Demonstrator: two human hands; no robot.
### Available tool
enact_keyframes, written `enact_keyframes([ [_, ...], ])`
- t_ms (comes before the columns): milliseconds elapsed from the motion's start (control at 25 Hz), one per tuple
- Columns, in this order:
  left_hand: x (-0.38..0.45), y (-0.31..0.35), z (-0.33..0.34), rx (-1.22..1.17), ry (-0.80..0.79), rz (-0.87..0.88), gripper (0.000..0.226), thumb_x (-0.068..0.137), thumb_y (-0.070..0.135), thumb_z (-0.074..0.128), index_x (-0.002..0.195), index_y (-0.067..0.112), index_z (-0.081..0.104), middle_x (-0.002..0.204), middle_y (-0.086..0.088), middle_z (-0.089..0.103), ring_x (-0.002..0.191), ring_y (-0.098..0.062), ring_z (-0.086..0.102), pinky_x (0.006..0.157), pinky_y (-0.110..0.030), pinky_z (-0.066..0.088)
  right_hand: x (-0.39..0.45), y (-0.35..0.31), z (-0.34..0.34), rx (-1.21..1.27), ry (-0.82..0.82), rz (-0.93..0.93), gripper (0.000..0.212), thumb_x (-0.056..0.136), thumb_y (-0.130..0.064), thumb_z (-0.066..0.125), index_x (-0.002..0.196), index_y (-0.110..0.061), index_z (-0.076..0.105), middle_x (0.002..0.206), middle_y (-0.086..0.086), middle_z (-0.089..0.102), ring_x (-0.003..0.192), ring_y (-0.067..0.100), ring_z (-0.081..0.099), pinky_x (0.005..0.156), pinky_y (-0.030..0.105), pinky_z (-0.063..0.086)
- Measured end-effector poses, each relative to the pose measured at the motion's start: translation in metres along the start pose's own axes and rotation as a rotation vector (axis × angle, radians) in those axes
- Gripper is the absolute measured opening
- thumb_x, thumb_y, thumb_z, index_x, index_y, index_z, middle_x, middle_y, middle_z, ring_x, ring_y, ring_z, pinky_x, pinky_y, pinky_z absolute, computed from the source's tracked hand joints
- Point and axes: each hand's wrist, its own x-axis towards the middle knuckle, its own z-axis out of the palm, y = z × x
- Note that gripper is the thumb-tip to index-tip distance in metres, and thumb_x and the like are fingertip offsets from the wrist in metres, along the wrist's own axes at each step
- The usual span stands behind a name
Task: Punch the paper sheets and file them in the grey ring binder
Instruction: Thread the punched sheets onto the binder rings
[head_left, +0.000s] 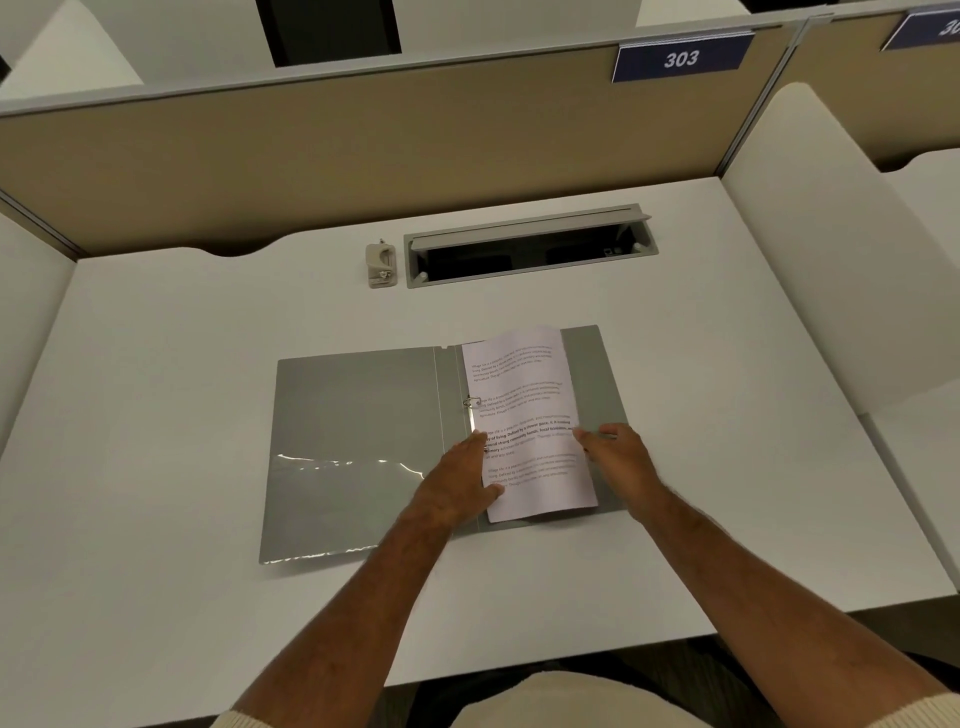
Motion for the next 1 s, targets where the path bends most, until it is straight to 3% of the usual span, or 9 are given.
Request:
enact_keyframes([
  [160, 0.0, 0.001, -0.001, -0.011, -0.004, -0.013, 0.081, 0.092, 0.027, 0.073, 0.157, 0.016, 0.027, 0.155, -0.006, 0.044, 0.14, -0.022, 0.046, 0.11, -0.036, 0.044, -0.006, -0.019, 0.022, 0.127, -0.162, -0.052, 0.043, 0.091, -0.05, 0.067, 0.113, -0.014, 0.067, 0.104, 0.001, 0.076, 0.085, 0.017, 0.075, 0.066, 0.026, 0.058],
  [240, 0.001, 0.001, -0.001, -0.018, -0.012, -0.016, 0.082, 0.092, 0.029, 0.073, 0.157, 0.016, 0.026, 0.156, -0.005, 0.043, 0.14, -0.022, 0.046, 0.11, -0.037, 0.045, -0.009, -0.026, 0.031, 0.221, -0.246, -0.05, 0.04, 0.091, -0.046, 0.069, 0.113, -0.012, 0.07, 0.102, 0.003, 0.078, 0.085, 0.017, 0.077, 0.07, 0.028, 0.061],
  [360, 0.001, 0.002, -0.002, -0.031, -0.018, -0.02, 0.082, 0.093, 0.029, 0.072, 0.159, 0.016, 0.025, 0.158, -0.005, 0.041, 0.142, -0.023, 0.044, 0.111, -0.038, 0.043, -0.011, -0.027, 0.042, 0.347, -0.324, -0.004, 0.047, 0.086, -0.046, 0.075, 0.117, -0.011, 0.069, 0.104, 0.004, 0.078, 0.091, 0.022, 0.076, 0.084, 0.04, 0.062],
  [440, 0.004, -0.002, -0.003, -0.047, -0.021, -0.028, 0.079, 0.094, 0.024, 0.07, 0.159, 0.016, 0.025, 0.159, -0.006, 0.04, 0.143, -0.023, 0.043, 0.113, -0.037, 0.041, -0.014, -0.028, 0.045, 0.412, -0.362, 0.025, 0.051, 0.082, -0.045, 0.08, 0.12, -0.014, 0.066, 0.106, 0.006, 0.078, 0.093, 0.028, 0.076, 0.085, 0.049, 0.061],
  [520, 0.005, -0.004, -0.004, -0.077, -0.026, -0.034, 0.073, 0.097, 0.013, 0.065, 0.159, 0.017, 0.027, 0.158, -0.006, 0.041, 0.142, -0.022, 0.044, 0.111, -0.033, 0.042, -0.016, -0.028, 0.04, 0.406, -0.341, 0.013, 0.053, 0.079, -0.045, 0.082, 0.12, -0.016, 0.065, 0.105, 0.006, 0.078, 0.09, 0.03, 0.076, 0.081, 0.052, 0.062],
  [680, 0.005, -0.006, -0.009, -0.136, -0.024, -0.046, 0.063, 0.1, 0.006, 0.055, 0.158, 0.014, 0.03, 0.159, -0.005, 0.04, 0.144, -0.021, 0.042, 0.111, -0.024, 0.035, -0.018, -0.031, 0.021, 0.344, -0.135, -0.074, 0.044, 0.078, -0.044, 0.084, 0.109, -0.018, 0.068, 0.1, 0.001, 0.078, 0.083, 0.024, 0.077, 0.076, 0.047, 0.063],
  [800, 0.008, -0.008, -0.011, -0.19, -0.035, -0.073, 0.058, 0.103, 0.013, 0.049, 0.158, 0.018, 0.033, 0.16, -0.006, 0.041, 0.143, -0.022, 0.044, 0.118, -0.036, 0.037, -0.02, -0.038, 0.007, 0.127, -0.069, -0.19, 0.03, 0.084, -0.037, 0.079, 0.099, -0.016, 0.065, 0.095, 0.0, 0.077, 0.077, 0.017, 0.076, 0.067, 0.032, 0.062],
  [880, 0.009, -0.009, -0.011, -0.243, -0.03, -0.074, 0.054, 0.103, 0.021, 0.05, 0.155, 0.019, 0.036, 0.157, -0.006, 0.045, 0.138, -0.022, 0.05, 0.114, -0.043, 0.044, -0.024, -0.045, 0.004, 0.06, -0.091, -0.249, 0.026, 0.087, -0.033, 0.077, 0.096, -0.014, 0.061, 0.093, 0.001, 0.076, 0.076, 0.016, 0.075, 0.063, 0.028, 0.061],
  [1000, 0.002, 0.001, -0.015, -0.374, 0.071, -0.058, 0.047, 0.104, 0.033, 0.054, 0.148, 0.02, 0.046, 0.147, 0.001, 0.053, 0.129, -0.019, 0.056, 0.104, -0.038, 0.052, -0.029, -0.055, 0.009, -0.01, -0.156, -0.314, 0.024, 0.09, -0.026, 0.074, 0.096, -0.01, 0.057, 0.1, 0.0, 0.073, 0.082, 0.013, 0.074, 0.06, 0.021, 0.057],
])
